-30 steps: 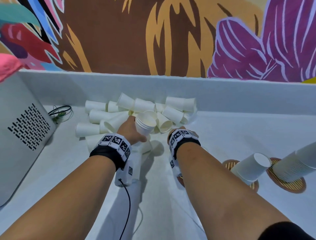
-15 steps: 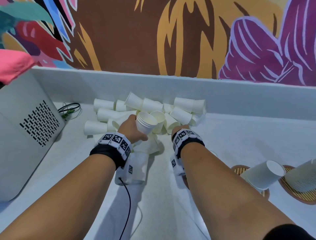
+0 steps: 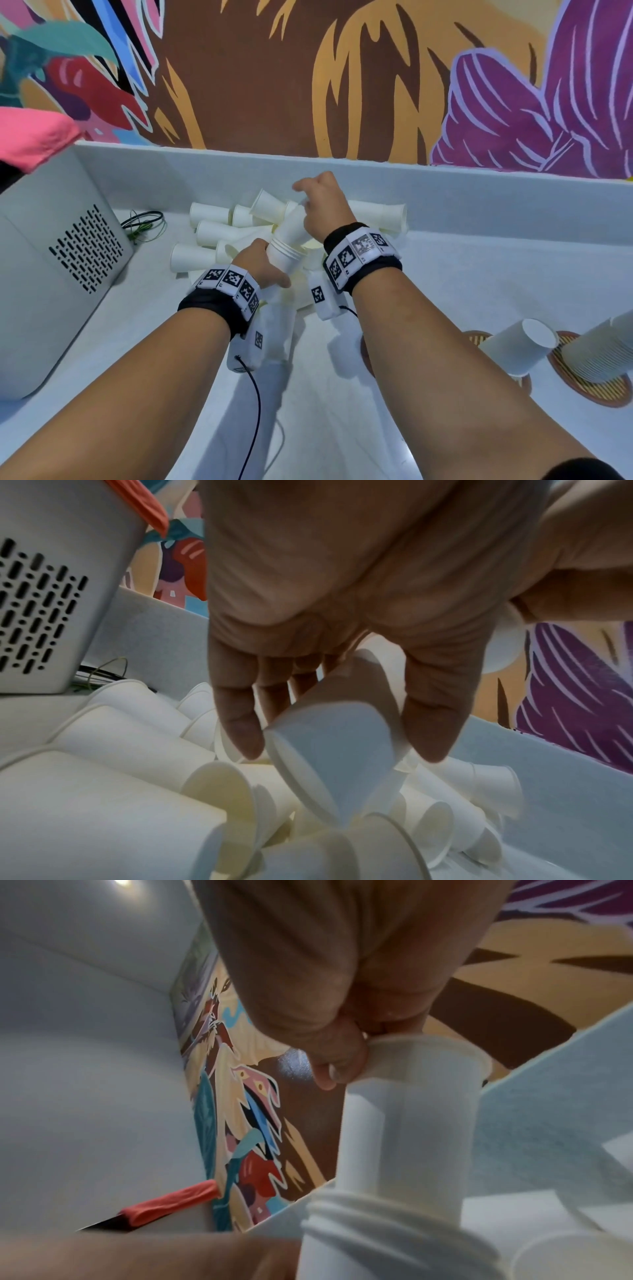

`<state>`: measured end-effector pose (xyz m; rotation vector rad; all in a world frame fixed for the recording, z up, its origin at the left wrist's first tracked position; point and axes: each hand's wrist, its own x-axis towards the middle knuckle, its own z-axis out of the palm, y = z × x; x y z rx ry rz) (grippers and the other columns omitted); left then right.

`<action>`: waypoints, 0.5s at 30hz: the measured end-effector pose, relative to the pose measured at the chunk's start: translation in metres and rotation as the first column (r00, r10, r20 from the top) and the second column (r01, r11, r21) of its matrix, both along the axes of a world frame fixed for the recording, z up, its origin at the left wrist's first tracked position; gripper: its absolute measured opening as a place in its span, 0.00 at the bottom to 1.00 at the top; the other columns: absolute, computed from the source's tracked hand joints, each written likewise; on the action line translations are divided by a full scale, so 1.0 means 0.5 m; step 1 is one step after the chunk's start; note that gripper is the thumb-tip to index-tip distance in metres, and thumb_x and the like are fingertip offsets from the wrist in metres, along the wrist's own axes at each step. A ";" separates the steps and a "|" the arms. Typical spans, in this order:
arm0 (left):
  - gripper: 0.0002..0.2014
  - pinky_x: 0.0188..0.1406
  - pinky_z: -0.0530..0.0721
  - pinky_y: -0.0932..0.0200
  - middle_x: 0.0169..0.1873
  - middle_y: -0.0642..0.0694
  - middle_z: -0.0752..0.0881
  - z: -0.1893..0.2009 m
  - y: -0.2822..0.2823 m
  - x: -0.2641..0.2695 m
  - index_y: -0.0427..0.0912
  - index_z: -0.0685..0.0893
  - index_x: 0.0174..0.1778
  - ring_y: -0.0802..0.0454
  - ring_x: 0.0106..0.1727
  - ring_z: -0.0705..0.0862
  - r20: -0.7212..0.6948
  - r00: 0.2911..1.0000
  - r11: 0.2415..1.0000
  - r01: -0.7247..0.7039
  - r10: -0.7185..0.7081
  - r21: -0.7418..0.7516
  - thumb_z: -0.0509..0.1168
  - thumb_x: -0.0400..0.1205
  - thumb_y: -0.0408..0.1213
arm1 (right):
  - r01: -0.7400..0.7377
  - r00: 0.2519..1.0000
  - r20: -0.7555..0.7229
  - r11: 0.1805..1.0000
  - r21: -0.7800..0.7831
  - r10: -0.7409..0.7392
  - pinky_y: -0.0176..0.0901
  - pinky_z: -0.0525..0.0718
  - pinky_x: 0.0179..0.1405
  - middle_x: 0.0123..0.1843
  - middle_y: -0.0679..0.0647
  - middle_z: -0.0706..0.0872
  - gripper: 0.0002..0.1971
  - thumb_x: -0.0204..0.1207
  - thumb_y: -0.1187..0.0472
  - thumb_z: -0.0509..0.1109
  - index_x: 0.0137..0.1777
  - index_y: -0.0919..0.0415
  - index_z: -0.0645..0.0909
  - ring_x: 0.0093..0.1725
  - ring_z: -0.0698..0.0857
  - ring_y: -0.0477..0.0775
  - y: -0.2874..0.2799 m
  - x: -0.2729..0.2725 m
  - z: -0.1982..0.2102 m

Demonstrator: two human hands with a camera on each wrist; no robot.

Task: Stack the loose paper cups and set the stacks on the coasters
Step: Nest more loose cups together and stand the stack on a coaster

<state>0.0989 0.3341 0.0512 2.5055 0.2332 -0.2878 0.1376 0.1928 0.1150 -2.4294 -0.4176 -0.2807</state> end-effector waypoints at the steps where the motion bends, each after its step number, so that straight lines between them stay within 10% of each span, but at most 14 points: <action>1: 0.36 0.45 0.80 0.53 0.52 0.44 0.83 0.001 -0.001 -0.002 0.39 0.73 0.63 0.44 0.48 0.81 0.010 1.000 1.000 -0.007 0.007 -0.006 0.82 0.63 0.40 | -0.036 0.999 -0.016 0.999 -0.010 0.036 0.43 0.77 0.68 0.64 0.59 0.73 0.23 0.77 0.77 0.62 0.70 0.59 0.78 0.61 0.80 0.59 0.007 -0.008 -0.005; 8: 0.38 0.44 0.78 0.54 0.53 0.44 0.80 -0.010 0.022 -0.020 0.38 0.70 0.67 0.44 0.48 0.79 0.043 0.995 0.995 -0.093 0.094 -0.032 0.81 0.64 0.40 | -0.080 0.990 -0.113 0.994 0.077 0.089 0.45 0.75 0.64 0.65 0.60 0.78 0.15 0.85 0.62 0.59 0.68 0.58 0.79 0.62 0.81 0.58 0.026 -0.025 -0.024; 12: 0.38 0.46 0.79 0.52 0.52 0.43 0.80 -0.017 0.037 -0.029 0.38 0.70 0.66 0.43 0.51 0.80 0.026 0.991 0.990 -0.127 0.129 -0.057 0.82 0.64 0.39 | 0.123 0.953 -0.259 0.982 -0.144 -0.158 0.44 0.79 0.52 0.59 0.61 0.84 0.11 0.80 0.66 0.59 0.58 0.62 0.81 0.57 0.84 0.62 0.006 -0.025 -0.082; 15: 0.39 0.47 0.79 0.52 0.50 0.43 0.79 -0.018 0.048 -0.039 0.37 0.68 0.68 0.43 0.49 0.80 0.002 0.989 0.987 -0.144 0.145 -0.070 0.81 0.65 0.37 | 0.026 0.845 -0.491 0.932 -0.361 -0.214 0.49 0.79 0.63 0.65 0.63 0.83 0.15 0.84 0.61 0.59 0.66 0.66 0.77 0.65 0.82 0.63 0.005 -0.047 -0.138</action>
